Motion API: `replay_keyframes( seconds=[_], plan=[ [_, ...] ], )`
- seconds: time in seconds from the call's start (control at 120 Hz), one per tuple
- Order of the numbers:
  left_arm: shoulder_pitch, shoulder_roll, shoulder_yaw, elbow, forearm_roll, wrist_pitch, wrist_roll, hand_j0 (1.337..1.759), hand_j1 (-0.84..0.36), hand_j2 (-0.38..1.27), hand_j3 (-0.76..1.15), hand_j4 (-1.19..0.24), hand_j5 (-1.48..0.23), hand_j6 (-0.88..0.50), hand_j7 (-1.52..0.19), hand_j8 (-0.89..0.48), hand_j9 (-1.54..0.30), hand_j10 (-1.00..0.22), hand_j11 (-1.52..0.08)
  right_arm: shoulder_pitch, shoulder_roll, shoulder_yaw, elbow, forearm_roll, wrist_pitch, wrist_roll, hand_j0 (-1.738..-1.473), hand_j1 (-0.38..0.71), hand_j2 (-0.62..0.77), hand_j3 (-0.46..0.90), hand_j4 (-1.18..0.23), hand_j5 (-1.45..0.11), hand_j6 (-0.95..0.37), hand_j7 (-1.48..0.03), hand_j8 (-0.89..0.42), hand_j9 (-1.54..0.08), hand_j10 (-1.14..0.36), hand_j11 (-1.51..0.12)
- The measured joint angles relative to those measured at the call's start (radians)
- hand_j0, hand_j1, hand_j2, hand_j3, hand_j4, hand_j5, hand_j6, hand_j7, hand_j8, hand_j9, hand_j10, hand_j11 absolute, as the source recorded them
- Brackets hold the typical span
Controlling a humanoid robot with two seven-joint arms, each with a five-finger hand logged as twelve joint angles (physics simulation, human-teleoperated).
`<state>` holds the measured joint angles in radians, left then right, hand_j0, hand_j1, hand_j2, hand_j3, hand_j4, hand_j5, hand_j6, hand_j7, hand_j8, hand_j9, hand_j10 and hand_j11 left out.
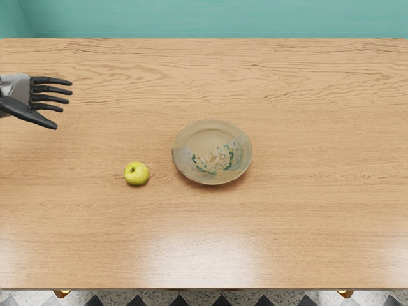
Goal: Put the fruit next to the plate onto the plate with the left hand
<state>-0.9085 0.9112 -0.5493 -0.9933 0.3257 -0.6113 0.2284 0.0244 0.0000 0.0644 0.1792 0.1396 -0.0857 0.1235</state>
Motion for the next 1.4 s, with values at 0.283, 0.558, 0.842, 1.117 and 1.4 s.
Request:
replay_keyframes(
  seconds=[0.283,0.558,0.842,1.117,1.4],
  plan=[
    [-0.025,0.027,0.011,-0.047,0.026,0.000,0.075,1.658,0.06,0.05,0.00,-0.25,-0.32,-0.25,-0.32,-0.25,-0.32,-0.25,-0.32,0.007,0.000,-0.001,-0.001,0.000,0.000,0.002,-1.658,-0.31,-0.01,0.00,-0.03,-0.05,-0.03,-0.05,-0.03,-0.05,-0.03,-0.05],
    [-0.025,0.044,0.005,-0.243,0.175,0.000,0.210,1.658,0.06,0.05,0.00,-0.25,-0.32,-0.25,-0.32,-0.25,-0.32,-0.25,-0.32,0.008,0.000,0.000,-0.001,0.000,0.000,0.001,-1.658,-0.31,-0.01,0.00,-0.03,-0.05,-0.03,-0.05,-0.03,-0.05,-0.03,-0.05],
    [-0.031,0.037,0.014,-0.345,0.470,0.168,0.360,1.658,0.06,0.05,0.00,-0.25,-0.32,-0.25,-0.32,-0.25,-0.32,-0.25,-0.32,0.010,0.000,0.000,-0.001,0.000,0.000,0.001,-1.658,-0.31,-0.01,0.00,-0.03,-0.05,-0.03,-0.05,-0.03,-0.05,-0.03,-0.05],
    [-0.185,-0.005,0.229,-0.414,0.562,0.399,0.381,1.658,0.06,0.05,0.00,-0.25,-0.32,-0.25,-0.32,-0.25,-0.32,-0.25,-0.32,0.015,0.000,0.000,0.000,0.000,0.001,0.000,-1.658,-0.31,-0.01,0.00,-0.03,-0.05,-0.04,-0.05,-0.03,-0.05,-0.03,-0.05],
    [-0.317,-0.053,0.399,-0.523,0.513,0.549,0.382,1.658,0.06,0.05,0.00,-0.25,-0.32,-0.25,-0.32,-0.25,-0.32,-0.25,-0.32,0.017,0.000,0.000,0.000,0.000,0.001,-0.001,-1.658,-0.31,-0.01,0.00,-0.04,-0.05,-0.04,-0.05,-0.04,-0.05,-0.03,-0.05]
  ],
)
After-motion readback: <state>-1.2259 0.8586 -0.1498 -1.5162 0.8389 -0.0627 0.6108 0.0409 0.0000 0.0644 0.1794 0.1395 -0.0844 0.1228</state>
